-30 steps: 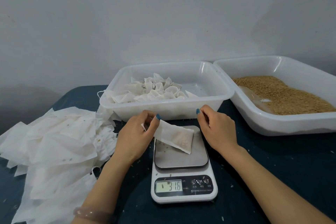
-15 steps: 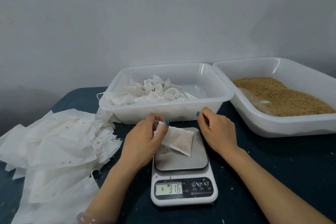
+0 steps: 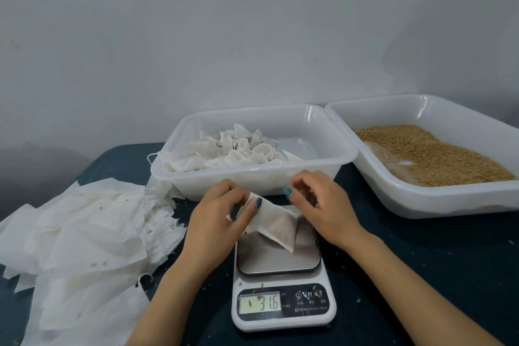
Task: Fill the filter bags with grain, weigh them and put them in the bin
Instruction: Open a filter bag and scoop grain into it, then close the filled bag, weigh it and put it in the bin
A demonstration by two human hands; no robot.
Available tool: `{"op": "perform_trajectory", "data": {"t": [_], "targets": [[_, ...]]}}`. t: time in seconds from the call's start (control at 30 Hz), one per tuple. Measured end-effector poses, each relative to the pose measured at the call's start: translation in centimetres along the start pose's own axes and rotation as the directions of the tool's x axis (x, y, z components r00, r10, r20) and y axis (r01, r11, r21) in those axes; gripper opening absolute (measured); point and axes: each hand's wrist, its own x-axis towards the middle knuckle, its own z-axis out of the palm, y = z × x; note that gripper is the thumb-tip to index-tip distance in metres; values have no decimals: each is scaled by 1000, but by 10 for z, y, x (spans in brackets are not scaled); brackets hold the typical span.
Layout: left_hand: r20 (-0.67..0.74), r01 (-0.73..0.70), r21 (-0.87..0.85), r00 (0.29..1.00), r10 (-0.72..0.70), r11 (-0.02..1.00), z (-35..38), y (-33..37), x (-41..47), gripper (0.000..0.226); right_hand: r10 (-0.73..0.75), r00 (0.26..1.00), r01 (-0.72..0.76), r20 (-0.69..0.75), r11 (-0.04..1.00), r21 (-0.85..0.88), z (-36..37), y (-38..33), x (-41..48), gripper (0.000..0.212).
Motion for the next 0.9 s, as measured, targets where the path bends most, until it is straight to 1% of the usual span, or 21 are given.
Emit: {"op": "perform_trajectory", "data": {"t": [0.03, 0.1, 0.17, 0.2, 0.23, 0.27, 0.33, 0.4, 0.5, 0.63, 0.73, 0.8, 0.83, 0.9], "targets": [[-27, -40, -3, 999, 40, 999, 0, 3, 2, 27, -34, 997, 30, 63, 998, 64, -1, -6, 0, 34], [-80, -132, 64, 987, 137, 989, -3, 12, 8, 27, -105, 979, 83, 174, 988, 131, 1, -17, -1, 53], [-136, -246, 216, 951, 279, 945, -6, 21, 15, 27, -145, 956, 123, 255, 987, 102, 6, -26, -3, 75], [-155, -301, 285, 922, 354, 910, -7, 24, 18, 27, -143, 949, 121, 281, 988, 95, 10, -29, -4, 81], [-167, -345, 335, 894, 416, 877, -8, 28, 20, 29, -129, 949, 101, 289, 989, 110, 13, -32, -5, 83], [-175, -378, 371, 869, 464, 848, -10, 31, 22, 31, -114, 954, 75, 278, 986, 147, 15, -34, -5, 78], [-198, -418, 429, 821, 535, 801, -13, 36, 25, 32, -101, 969, 44, 226, 968, 246, 16, -39, -5, 62], [-225, -433, 470, 784, 579, 769, -15, 41, 26, 31, -103, 975, 40, 195, 952, 303, 16, -42, -5, 52], [-272, -418, 486, 762, 587, 768, -18, 46, 28, 31, -87, 981, 17, 173, 928, 373, 16, -45, -7, 41], [-325, -417, 467, 739, 590, 780, -18, 48, 31, 29, -61, 981, -38, 184, 871, 490, 11, -49, -9, 45], [-333, -441, 436, 731, 596, 785, -18, 51, 31, 30, -42, 981, -69, 187, 834, 547, 11, -51, -8, 30], [-330, -447, 383, 752, 571, 809, -18, 52, 29, 31, -11, 982, -103, 190, 812, 574, 10, -53, -7, 19], [-331, -441, 325, 776, 537, 837, -19, 52, 28, 32, -1, 981, -112, 194, 814, 570, 10, -53, -7, 16], [-353, -401, 146, 833, 426, 904, -20, 52, 27, 35, 19, 982, -122, 189, 825, 552, 8, -50, -7, 14]]}}
